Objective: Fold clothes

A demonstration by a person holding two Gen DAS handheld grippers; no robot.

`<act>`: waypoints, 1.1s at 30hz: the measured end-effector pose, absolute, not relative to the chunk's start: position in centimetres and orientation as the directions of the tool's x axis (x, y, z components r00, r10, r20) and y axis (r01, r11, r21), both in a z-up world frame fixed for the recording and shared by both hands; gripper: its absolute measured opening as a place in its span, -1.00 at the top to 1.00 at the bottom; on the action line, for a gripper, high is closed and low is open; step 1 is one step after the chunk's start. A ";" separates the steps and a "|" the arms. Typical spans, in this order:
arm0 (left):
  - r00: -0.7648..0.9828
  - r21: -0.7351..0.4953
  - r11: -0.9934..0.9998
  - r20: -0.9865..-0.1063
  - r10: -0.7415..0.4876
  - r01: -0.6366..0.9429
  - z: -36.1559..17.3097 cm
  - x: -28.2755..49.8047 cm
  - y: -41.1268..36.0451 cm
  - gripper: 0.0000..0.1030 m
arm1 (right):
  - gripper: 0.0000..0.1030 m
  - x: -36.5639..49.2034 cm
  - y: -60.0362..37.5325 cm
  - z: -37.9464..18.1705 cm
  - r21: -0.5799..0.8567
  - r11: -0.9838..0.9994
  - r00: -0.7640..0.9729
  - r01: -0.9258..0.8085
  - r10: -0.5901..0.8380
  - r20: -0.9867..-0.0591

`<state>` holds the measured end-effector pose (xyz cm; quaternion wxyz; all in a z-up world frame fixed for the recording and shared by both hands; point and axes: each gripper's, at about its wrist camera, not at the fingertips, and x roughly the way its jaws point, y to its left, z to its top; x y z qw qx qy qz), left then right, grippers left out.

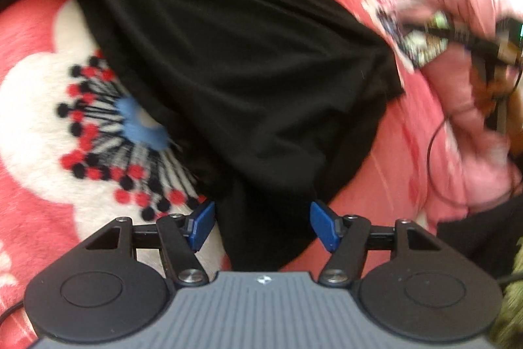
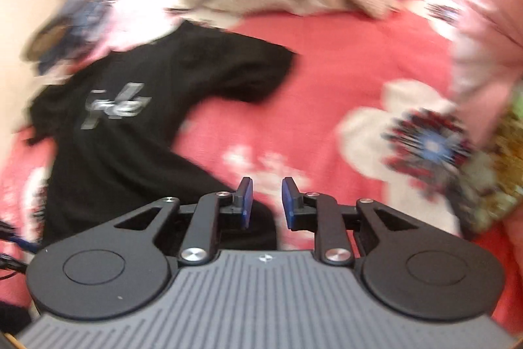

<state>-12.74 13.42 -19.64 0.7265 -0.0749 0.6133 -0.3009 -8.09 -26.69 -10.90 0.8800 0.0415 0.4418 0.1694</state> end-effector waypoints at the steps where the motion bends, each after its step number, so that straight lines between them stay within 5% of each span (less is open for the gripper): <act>1: 0.059 -0.480 0.799 -0.844 -0.533 0.362 -19.7 -13.0 13.1 -0.25 | 0.58 -8.4 -25.4 -10.9 0.240 0.911 0.534 -0.335 0.393 -0.749; 7: 0.030 -0.482 0.769 -0.839 -0.543 0.420 -19.8 -14.8 11.9 -0.22 | 0.35 -13.2 -14.4 -12.6 0.181 0.532 0.261 -0.827 0.649 -0.714; 13: 0.084 -0.443 0.782 -0.846 -0.526 0.438 -18.7 -15.0 11.9 -0.17 | 0.36 -17.1 -8.7 -15.4 -0.071 0.188 0.172 -0.980 0.600 -0.781; 14: 0.095 -0.436 0.788 -0.848 -0.522 0.436 -18.5 -14.9 11.9 -0.16 | 0.41 -17.2 -8.2 -15.9 -0.092 0.152 0.164 -0.984 0.578 -0.800; 16: 0.117 -0.421 0.798 -0.851 -0.512 0.431 -18.1 -14.6 12.0 -0.06 | 0.80 -17.1 -7.7 -16.4 -0.111 0.133 0.166 -0.985 0.540 -0.825; 20: 0.161 -0.392 0.818 -0.855 -0.492 0.421 -17.3 -14.1 12.1 0.02 | 0.96 -13.5 -8.2 -15.0 0.036 0.288 0.150 -0.957 0.597 -0.788; 29: 0.228 -0.306 0.852 -0.874 -0.428 0.425 -16.3 -13.2 11.6 -0.17 | 0.94 -2.9 -10.3 -16.9 0.477 0.618 0.159 -0.625 0.699 -0.697; 33: 0.233 -0.239 0.844 -0.893 -0.386 0.481 -16.5 -13.5 10.0 -0.16 | 0.90 -1.3 -12.6 -17.1 0.551 0.654 0.194 -0.518 0.717 -0.669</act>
